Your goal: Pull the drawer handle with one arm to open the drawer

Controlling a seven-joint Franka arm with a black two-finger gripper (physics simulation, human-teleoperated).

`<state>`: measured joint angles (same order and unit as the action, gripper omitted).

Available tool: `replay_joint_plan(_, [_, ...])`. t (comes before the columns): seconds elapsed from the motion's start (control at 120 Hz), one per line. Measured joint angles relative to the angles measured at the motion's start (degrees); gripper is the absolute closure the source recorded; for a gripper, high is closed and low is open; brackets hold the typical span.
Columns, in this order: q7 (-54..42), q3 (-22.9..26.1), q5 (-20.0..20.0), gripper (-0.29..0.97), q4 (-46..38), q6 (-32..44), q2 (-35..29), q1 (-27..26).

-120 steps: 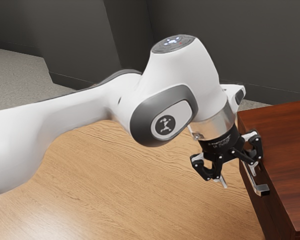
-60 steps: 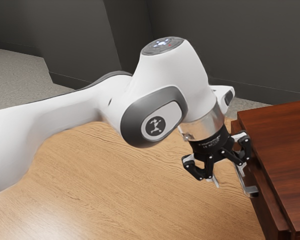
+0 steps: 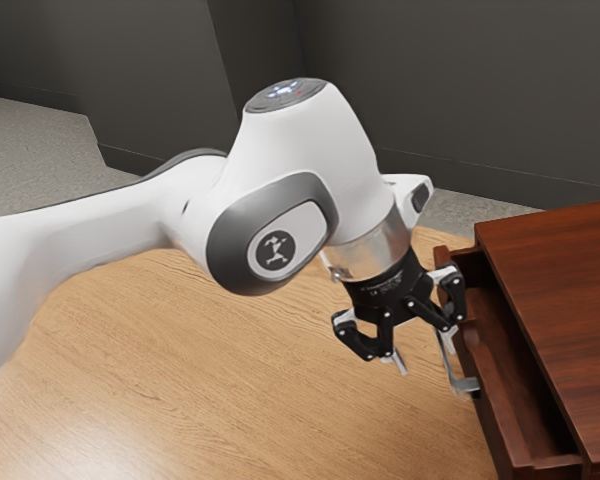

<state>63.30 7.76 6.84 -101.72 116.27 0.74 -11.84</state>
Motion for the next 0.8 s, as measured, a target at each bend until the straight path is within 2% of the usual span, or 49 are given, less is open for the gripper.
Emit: replay_joint_plan(0.8, [-5.7,-3.2,1.2,0.37,-7.4,-0.6,-6.3,-0.9])
